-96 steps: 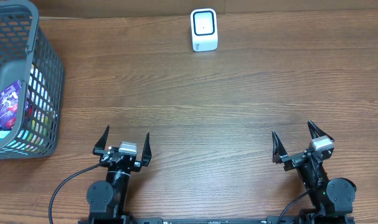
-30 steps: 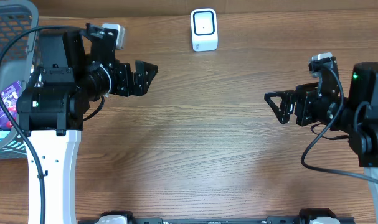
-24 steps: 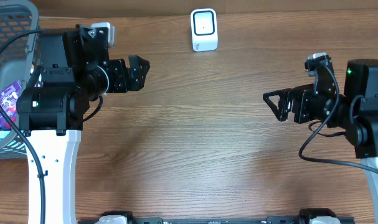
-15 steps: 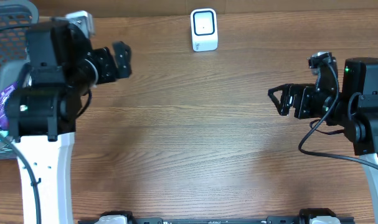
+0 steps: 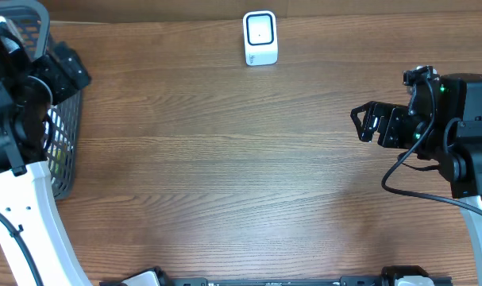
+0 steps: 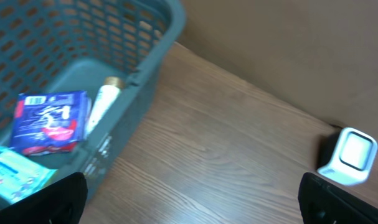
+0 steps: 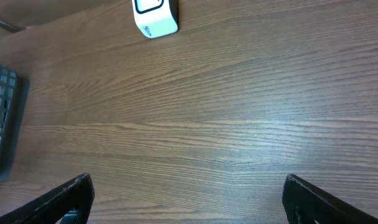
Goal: Scan the item barcode
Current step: 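Lower left gripper into basket and grasp the purple pad pack, then lift purple pack out and carry it toward the table center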
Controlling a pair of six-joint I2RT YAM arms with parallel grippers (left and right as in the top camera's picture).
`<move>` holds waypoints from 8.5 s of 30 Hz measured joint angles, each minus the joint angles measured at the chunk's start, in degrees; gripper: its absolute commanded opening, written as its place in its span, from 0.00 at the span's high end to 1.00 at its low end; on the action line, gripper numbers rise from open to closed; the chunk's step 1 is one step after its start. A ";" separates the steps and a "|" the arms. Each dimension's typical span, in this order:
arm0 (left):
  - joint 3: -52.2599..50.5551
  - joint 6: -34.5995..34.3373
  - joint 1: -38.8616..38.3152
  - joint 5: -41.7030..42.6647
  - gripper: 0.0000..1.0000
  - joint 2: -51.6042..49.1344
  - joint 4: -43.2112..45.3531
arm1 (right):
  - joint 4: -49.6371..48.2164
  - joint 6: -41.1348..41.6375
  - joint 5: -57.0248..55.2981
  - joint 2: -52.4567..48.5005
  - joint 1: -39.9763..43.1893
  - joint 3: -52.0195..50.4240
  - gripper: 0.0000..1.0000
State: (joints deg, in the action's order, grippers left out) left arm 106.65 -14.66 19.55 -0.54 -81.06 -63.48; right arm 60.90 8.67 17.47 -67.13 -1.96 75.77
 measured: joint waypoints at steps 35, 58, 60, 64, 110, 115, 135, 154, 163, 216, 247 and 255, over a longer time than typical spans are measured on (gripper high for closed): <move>0.02 -4.66 17.53 -7.96 0.02 -10.84 7.34 | 0.63 0.17 -0.37 -4.61 0.00 0.00 0.03; 0.13 -1.68 18.10 -8.35 0.05 -29.55 12.07 | 1.75 0.28 -0.37 -4.61 0.00 0.00 0.00; 0.13 -1.68 18.12 -8.33 0.03 -30.82 12.11 | 1.75 0.31 -0.37 -4.61 0.00 0.00 0.00; 0.13 -1.66 18.45 -8.33 0.03 -33.73 12.28 | 1.75 0.31 -0.37 -4.61 0.00 0.00 0.00; 0.66 1.46 23.32 -6.12 0.43 -45.77 18.01 | 2.36 0.31 -0.37 -4.61 0.00 0.00 0.00; 1.01 2.01 23.30 -4.07 0.96 -45.97 18.29 | 2.38 0.33 -0.37 -4.61 0.00 0.00 0.00; 3.06 4.44 23.19 3.61 0.02 -42.34 15.87 | 2.58 0.33 -0.39 -4.61 -0.02 0.00 0.00; 3.67 10.54 23.21 4.72 0.73 -47.93 15.15 | 2.58 0.33 -0.37 -4.61 0.00 0.00 0.00; 4.59 10.78 23.26 3.30 0.96 -48.30 14.38 | 2.60 0.31 -0.37 -4.61 0.00 0.00 0.00; 17.33 10.58 23.19 3.26 0.12 -48.17 -5.95 | 2.64 0.33 -0.37 -4.61 0.00 0.00 0.00; 12.24 8.61 23.02 -6.91 0.96 -53.20 -1.44 | 4.31 0.33 -0.37 -4.61 0.00 0.00 0.00; 13.97 7.72 22.88 -7.67 0.96 -51.89 -5.22 | 4.28 0.31 -0.39 -4.61 0.00 0.00 0.00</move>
State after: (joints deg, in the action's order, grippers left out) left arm 120.62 -6.94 42.44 -8.21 -132.94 -68.71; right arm 65.19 8.97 17.08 -71.75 -1.96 75.77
